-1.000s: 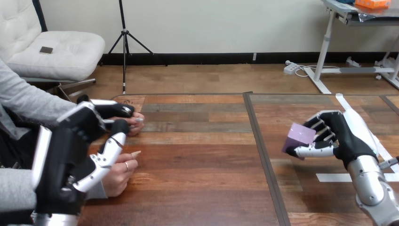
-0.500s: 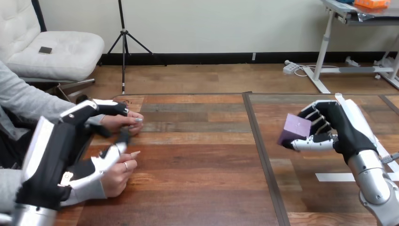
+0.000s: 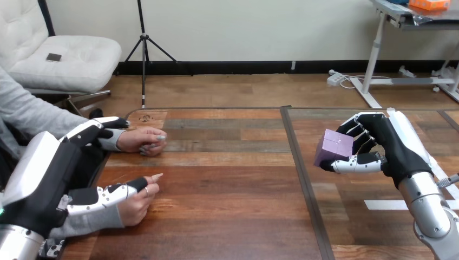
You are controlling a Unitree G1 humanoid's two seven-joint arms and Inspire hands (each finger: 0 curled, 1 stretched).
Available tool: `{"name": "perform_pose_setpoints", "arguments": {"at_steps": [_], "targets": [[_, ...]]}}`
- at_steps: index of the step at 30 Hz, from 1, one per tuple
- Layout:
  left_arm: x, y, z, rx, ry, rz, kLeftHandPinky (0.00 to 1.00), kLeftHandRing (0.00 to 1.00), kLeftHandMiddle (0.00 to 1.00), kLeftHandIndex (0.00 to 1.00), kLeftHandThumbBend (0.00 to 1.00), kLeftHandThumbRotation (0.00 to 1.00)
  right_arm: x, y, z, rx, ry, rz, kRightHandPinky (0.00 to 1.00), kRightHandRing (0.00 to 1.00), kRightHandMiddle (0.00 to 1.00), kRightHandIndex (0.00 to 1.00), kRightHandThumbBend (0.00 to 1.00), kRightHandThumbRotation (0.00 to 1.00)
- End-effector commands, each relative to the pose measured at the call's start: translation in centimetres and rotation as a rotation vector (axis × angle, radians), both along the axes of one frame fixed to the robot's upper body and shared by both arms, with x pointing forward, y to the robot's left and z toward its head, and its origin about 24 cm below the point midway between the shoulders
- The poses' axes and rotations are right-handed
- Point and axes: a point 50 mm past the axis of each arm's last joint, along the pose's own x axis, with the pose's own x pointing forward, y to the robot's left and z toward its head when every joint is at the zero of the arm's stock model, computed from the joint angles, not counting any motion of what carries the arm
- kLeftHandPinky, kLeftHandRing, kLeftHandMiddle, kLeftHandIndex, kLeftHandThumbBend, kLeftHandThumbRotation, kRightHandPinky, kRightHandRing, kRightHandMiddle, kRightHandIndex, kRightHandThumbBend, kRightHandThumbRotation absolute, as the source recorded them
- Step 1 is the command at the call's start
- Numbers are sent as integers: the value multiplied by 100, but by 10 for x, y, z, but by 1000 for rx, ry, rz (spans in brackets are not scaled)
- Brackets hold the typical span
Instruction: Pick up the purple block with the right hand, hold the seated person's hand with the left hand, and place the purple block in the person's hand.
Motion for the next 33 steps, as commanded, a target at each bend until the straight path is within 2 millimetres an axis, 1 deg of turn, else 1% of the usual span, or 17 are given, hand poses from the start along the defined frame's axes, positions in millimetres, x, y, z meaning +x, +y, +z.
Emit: {"name": "perform_pose_setpoints", "arguments": {"at_steps": [1,6,11,23,33], "targets": [[7,-5,25,62,-20,-61,64,82,86,83,97,38,10,-2,29,10,-133,10,39,41,44,45,84,0],[9,-4,31,139,23,-88,65,84,89,86,99,44,10,-2,30,12,-134,12,39,42,45,45,84,0],[12,-4,34,189,28,-109,64,83,88,86,100,46,10,-2,30,16,-136,17,39,42,45,45,83,0],[19,-1,37,298,59,-132,64,81,86,84,100,37,11,-1,28,30,-132,6,39,42,45,45,84,0],[25,0,36,384,54,-136,61,76,80,79,100,32,10,0,28,30,-129,9,39,41,44,45,83,0]]}}
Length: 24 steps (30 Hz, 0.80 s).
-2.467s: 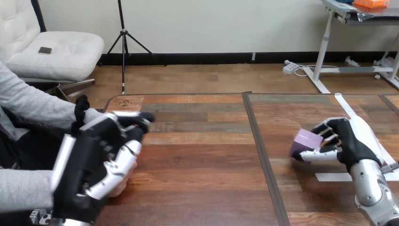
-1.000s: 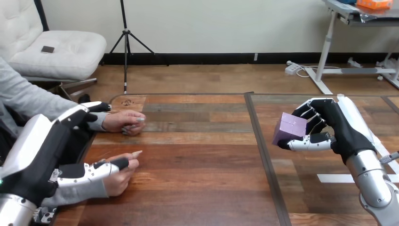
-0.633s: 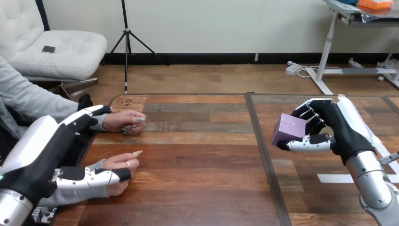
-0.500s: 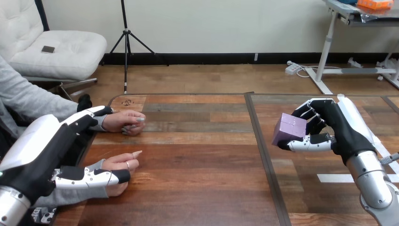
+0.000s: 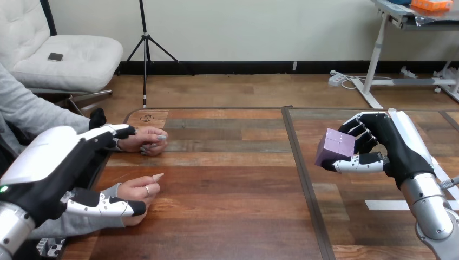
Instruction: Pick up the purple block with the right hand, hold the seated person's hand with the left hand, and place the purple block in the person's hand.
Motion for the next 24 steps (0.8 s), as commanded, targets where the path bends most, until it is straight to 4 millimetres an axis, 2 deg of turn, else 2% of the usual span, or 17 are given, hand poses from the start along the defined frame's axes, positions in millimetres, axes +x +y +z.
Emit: {"name": "perform_pose_setpoints", "arguments": {"at_steps": [1,24], "targets": [[12,-5,14,67,-74,-43,61,76,80,79,100,32,12,3,27,18,-117,15,39,41,44,45,83,0],[21,-3,0,207,63,15,64,73,75,75,100,20,13,3,28,28,-120,13,39,42,44,45,83,0]]}}
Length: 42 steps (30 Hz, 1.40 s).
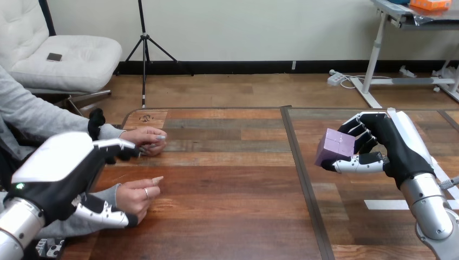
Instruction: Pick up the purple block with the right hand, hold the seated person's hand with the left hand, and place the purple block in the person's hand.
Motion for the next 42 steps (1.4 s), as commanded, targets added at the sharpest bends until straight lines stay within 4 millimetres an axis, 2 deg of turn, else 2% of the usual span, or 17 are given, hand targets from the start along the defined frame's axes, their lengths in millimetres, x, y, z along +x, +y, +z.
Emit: {"name": "perform_pose_setpoints", "arguments": {"at_steps": [1,21,33,42], "targets": [[11,0,12,66,-28,-12,64,72,75,75,100,19,13,2,28,25,-118,13,39,42,44,45,83,0],[20,4,7,237,61,-5,67,75,77,77,100,22,14,4,29,40,-125,15,38,41,43,44,83,0],[27,9,3,335,102,4,69,77,78,77,100,21,14,3,30,44,-119,17,37,40,43,45,83,0],[32,12,1,421,100,19,68,77,79,78,100,25,14,1,30,59,-116,17,36,40,43,45,82,0]]}}
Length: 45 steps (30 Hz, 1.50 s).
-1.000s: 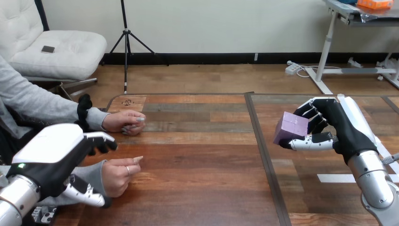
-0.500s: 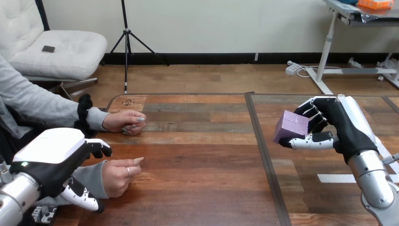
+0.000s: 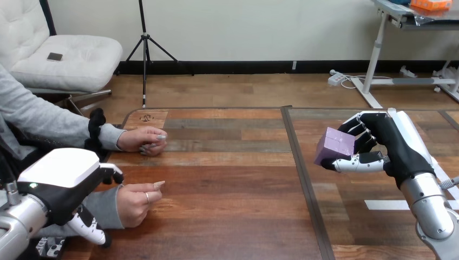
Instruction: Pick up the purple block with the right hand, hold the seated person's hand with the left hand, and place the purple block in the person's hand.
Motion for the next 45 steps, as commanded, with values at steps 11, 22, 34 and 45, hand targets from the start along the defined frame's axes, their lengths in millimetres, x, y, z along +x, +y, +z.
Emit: {"name": "perform_pose_setpoints", "arguments": {"at_steps": [11,22,34,45], "targets": [[19,9,10,128,-100,12,69,76,78,77,100,24,13,2,29,41,-116,12,36,40,43,45,82,0],[26,8,0,133,-174,32,72,77,79,78,100,20,12,3,29,30,-130,17,36,39,43,45,83,0],[34,3,-6,167,-177,12,76,79,80,79,100,23,11,3,28,40,-127,20,35,39,42,45,83,0],[39,-1,-11,102,-183,4,73,77,78,77,100,20,11,4,26,59,-127,11,36,39,43,45,84,0]]}}
